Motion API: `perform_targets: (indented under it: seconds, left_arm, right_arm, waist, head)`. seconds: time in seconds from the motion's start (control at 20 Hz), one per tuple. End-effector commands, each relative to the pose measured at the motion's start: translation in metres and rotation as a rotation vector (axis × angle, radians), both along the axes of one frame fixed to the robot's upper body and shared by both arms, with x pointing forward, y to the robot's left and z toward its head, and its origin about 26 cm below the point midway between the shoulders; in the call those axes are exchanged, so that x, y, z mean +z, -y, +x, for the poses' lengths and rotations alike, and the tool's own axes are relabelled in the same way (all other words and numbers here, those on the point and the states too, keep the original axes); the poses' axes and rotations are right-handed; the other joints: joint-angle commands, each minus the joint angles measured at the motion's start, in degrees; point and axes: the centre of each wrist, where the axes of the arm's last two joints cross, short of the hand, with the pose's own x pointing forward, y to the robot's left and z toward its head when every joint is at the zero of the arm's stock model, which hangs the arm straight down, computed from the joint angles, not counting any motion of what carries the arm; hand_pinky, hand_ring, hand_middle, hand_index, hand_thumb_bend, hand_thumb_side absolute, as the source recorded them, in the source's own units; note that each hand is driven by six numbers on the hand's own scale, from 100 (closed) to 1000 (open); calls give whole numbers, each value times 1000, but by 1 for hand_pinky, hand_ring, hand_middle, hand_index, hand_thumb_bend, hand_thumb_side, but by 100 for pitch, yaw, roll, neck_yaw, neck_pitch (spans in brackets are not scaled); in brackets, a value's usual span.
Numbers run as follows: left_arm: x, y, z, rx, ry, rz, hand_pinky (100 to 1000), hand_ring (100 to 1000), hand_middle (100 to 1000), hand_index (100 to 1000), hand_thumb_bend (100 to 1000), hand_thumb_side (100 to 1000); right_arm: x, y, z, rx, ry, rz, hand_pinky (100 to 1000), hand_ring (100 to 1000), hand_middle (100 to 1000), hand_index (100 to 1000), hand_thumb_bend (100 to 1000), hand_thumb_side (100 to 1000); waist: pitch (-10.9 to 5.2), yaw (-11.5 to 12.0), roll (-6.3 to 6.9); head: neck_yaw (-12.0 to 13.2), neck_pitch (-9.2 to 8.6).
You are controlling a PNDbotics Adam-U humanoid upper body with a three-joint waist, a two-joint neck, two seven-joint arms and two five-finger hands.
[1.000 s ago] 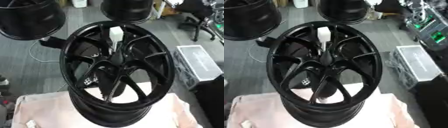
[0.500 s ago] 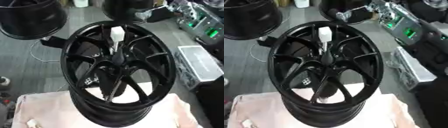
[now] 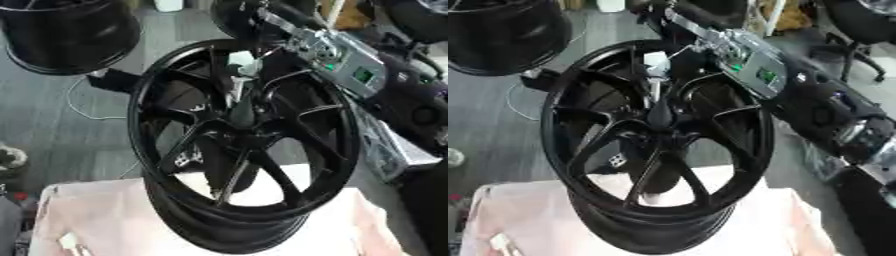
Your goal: Pull the pin out of the wheel hub.
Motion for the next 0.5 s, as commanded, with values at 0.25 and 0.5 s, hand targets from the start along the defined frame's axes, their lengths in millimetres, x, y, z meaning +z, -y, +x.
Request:
perform_targets:
  seconds: [0.25, 0.5]
  left_arm:
    - [9, 0, 3, -14, 26, 20, 494, 563, 636, 685, 319, 969]
    - [9, 1, 3, -18, 28, 21, 495, 563, 635, 685, 319, 969]
  right_arm:
    - [2, 25, 17, -2, -27, -95, 432, 414, 779, 917, 507, 251]
    - [7, 37, 23, -21, -80, -102, 431, 413, 779, 917, 511, 255]
  waist:
    - [-27, 31, 30]
    - [-10, 63, 31]
  head:
    - [56, -8]
    - [87, -8]
